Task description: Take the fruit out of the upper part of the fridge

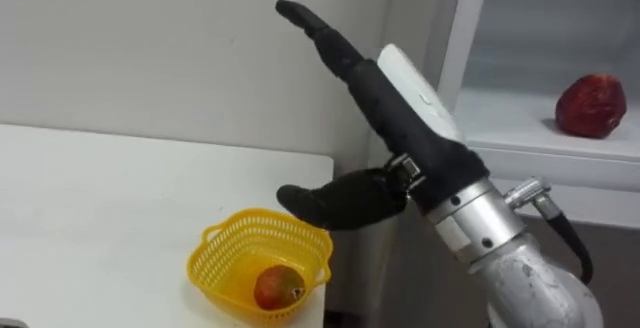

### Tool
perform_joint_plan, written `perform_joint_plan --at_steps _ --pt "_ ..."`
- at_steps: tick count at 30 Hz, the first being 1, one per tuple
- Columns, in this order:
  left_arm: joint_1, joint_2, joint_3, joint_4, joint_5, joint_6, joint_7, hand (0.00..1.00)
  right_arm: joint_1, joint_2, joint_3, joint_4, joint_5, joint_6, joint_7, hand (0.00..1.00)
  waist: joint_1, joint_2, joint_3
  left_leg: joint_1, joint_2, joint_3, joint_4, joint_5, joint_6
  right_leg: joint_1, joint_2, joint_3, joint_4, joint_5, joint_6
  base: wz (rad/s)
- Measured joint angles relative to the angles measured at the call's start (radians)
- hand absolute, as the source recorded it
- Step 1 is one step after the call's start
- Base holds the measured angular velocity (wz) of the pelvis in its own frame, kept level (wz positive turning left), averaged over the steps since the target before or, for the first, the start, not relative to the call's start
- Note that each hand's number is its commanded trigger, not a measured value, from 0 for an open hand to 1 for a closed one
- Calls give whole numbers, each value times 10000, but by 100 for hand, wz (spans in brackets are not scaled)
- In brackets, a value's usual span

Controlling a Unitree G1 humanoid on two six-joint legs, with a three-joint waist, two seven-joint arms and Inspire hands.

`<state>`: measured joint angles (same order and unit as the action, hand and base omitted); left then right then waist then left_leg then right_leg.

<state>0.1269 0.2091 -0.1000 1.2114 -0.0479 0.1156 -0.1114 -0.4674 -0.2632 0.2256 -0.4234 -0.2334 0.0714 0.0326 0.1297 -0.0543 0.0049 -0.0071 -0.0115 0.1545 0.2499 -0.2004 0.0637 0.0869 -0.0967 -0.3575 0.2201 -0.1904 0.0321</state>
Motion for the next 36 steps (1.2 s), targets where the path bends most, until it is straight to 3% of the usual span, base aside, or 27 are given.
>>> perform_joint_plan --at_steps 4,9,13,21,30,36 --pt "154 4 16 69 -4 -144 111 0 258 -2 -875 -384 768 -665 -783 0 -301 70 -6 199 17 129 -138 0 -4 125 82 333 -95 17 11 -9" --pt "414 -7 46 63 -6 -356 212 0 624 -7 -1730 -606 740 -938 -1551 0 -964 116 -32 189 28 129 -166 1 -10 152 98 253 -160 24 5 0" --pt "418 -11 182 255 -10 -377 141 0 687 -211 -2611 -191 753 -1259 -2447 0 -1252 101 -59 263 36 203 -192 4 -14 187 97 274 -161 26 3 -3" --pt "553 -9 317 282 18 -385 173 0 1322 -258 -3478 190 730 -1226 -3206 0 -1530 0 -90 361 64 337 -256 5 -20 165 106 330 -153 40 -12 -5" --pt "572 72 578 274 193 -386 138 0 1445 -1364 -3850 1052 737 -1155 -3683 0 -1510 -241 -107 352 72 345 -254 7 -24 155 113 320 -141 42 -14 0" --pt "564 82 587 275 195 -360 138 0 1409 -1751 -3849 1303 838 -940 -3683 0 -1477 -350 -79 346 73 346 -257 3 -28 97 112 318 -143 42 -15 0"
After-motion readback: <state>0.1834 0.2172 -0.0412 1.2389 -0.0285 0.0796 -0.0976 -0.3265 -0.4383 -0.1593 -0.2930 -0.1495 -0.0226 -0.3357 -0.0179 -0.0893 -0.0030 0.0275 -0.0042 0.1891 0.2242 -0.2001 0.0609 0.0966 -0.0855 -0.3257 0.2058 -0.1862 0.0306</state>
